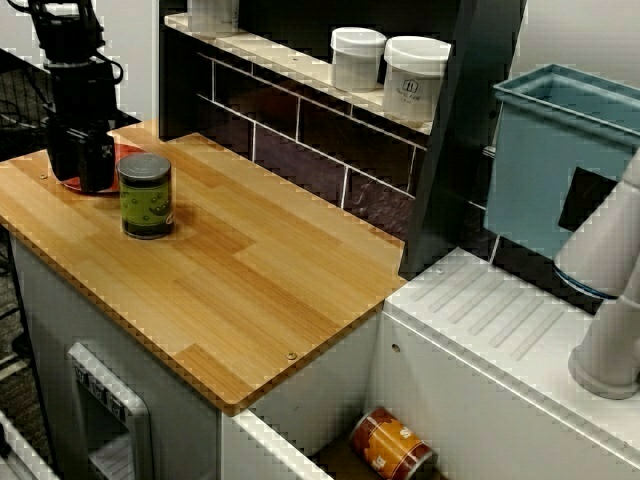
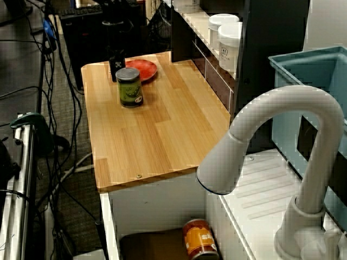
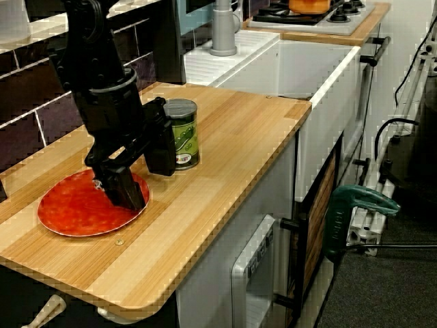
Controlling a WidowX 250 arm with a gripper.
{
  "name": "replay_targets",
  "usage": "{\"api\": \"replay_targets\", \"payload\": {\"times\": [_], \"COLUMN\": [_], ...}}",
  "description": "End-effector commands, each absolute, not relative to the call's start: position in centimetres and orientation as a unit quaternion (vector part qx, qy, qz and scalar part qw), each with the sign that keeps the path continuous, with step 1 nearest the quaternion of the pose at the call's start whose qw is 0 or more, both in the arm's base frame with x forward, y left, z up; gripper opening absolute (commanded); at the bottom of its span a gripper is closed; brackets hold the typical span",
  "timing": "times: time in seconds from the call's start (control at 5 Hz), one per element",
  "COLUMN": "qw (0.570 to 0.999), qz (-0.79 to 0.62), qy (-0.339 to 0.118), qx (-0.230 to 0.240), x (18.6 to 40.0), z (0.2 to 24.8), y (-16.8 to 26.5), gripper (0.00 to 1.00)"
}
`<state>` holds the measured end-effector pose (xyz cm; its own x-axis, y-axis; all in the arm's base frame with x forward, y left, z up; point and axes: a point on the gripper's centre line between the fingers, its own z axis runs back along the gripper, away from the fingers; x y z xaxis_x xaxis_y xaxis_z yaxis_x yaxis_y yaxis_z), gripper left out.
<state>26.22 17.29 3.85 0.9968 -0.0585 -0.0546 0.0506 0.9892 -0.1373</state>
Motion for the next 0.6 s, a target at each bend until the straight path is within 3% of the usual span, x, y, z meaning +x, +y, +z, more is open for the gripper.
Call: {"api": "replay_targets", "payload": {"times": [0.0, 0.4], "qw": [0.997, 0.998], "qz": [-0.043, -0.001], "qy": [0.002, 0.007], "qx": [-0.061, -0.057], "x": [26.8, 27.6], "z": [5.5, 5.2], "y": [17.2, 14.6], "gripper": [1.0, 1.0]}}
